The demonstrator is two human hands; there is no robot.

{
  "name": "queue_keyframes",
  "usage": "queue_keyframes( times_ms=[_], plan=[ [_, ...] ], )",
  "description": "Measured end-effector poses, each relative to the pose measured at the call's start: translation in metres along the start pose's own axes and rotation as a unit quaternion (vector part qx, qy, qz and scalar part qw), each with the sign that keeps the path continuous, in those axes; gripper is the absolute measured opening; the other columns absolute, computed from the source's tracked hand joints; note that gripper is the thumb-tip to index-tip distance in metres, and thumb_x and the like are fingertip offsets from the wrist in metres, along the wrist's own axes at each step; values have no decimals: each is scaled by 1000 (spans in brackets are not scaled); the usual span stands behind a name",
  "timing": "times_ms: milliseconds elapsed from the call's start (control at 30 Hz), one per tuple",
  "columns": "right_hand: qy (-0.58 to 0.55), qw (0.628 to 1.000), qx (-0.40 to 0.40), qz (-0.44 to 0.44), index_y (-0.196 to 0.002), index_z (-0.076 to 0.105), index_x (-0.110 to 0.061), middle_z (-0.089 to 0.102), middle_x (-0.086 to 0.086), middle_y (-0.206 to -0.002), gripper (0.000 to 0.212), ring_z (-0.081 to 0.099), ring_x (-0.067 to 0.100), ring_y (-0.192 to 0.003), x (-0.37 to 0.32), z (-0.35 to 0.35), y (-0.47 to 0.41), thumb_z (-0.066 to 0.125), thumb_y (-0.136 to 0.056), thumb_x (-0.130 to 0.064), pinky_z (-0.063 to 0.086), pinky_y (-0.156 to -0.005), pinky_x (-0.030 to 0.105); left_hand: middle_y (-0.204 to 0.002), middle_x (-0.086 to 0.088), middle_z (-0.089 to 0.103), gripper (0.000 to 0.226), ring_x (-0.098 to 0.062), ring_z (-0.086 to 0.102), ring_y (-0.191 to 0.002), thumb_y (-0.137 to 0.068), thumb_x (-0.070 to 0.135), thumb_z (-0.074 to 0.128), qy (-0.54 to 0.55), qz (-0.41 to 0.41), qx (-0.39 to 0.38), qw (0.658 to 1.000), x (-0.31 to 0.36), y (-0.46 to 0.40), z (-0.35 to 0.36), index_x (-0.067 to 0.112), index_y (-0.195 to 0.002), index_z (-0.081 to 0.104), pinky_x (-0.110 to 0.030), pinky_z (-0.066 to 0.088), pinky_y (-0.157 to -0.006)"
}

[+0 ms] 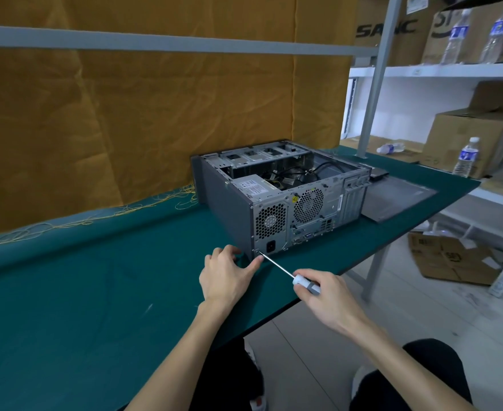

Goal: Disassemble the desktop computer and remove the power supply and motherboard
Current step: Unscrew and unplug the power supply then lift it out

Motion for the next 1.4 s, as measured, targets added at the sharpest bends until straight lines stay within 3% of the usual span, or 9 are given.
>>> queue_keyframes(
  times_ms=[433,600,733,833,933,1000,1133,1300,1400],
  plan=[
    [0,1000,-3,0,-93,65,-27,65,0,-75,7,55,21,-66,-3,1,2,59,-94,-30,47,-58,42,-112,8,64,58,-19,53,-111,-78,79,59,-7,10,-14,1000,0,4,-2,33,-111,67,-35,48,-81],
    [-56,995,-57,58,-88,66,-28,57,-6,-63,10,43,11,-51,-8,1,-2,60,-96,-27,34,-52,28,-106,10,62,51,-17,54,-107,-80,74,62,24,13,-22,999,1,5,-4,31,-108,66,-35,48,-79],
    [-393,869,-180,241,-111,62,-2,58,7,-67,17,44,15,-46,-30,3,-6,61,-100,-15,30,-40,23,-85,16,62,21,-7,58,-85,-85,52,71,145,47,10,988,4,12,-10,32,-85,64,-27,44,-69],
    [-421,848,-190,260,-119,59,7,54,7,-64,25,42,14,-44,-49,4,-8,58,-102,-12,28,-37,22,-68,12,66,23,-5,58,-63,-91,42,68,213,76,-21,974,12,20,-13,29,-72,69,-23,47,-61],
    [-363,881,-189,236,-108,57,-1,49,6,-66,13,40,14,-43,-56,6,-6,55,-104,-13,28,-38,20,-69,2,72,30,-11,66,-61,-97,36,63,313,6,-129,941,22,25,-12,17,-76,72,-30,58,-62],
    [-302,912,-179,213,-99,51,-5,47,7,-68,9,39,14,-42,-59,7,-4,51,-104,-13,28,-39,20,-73,-7,74,34,-15,71,-63,-97,31,66,405,-97,-205,886,32,25,-11,4,-76,69,-33,61,-60],
    [-79,974,-143,156,-92,51,-9,56,11,-71,16,50,23,-49,-66,9,-5,44,-103,-20,38,-46,26,-75,-14,76,38,-15,73,-63,-92,27,74,446,-200,-253,835,44,22,-8,1,-66,65,-24,58,-58],
    [183,979,-67,67,-139,50,-11,66,12,-116,38,66,33,-103,-71,19,2,46,-102,-19,50,-80,37,-76,-11,77,18,-14,71,-62,-93,14,74,500,-276,-248,782,50,27,1,-4,-91,72,-23,56,-54],
    [296,955,-13,5,-144,39,-2,68,14,-120,49,67,34,-108,-71,24,4,53,-97,-8,50,-78,39,-89,-16,78,15,-19,73,-72,-98,10,65,553,-303,-241,738,53,30,7,-4,-97,71,-26,59,-59]
  ],
)
Point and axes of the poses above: each hand's wrist, its own y-axis away from the middle knuckle, its own z-axis out of the palm, x = y × z, the point moved 2 cm from there along -y, towards the middle knuckle
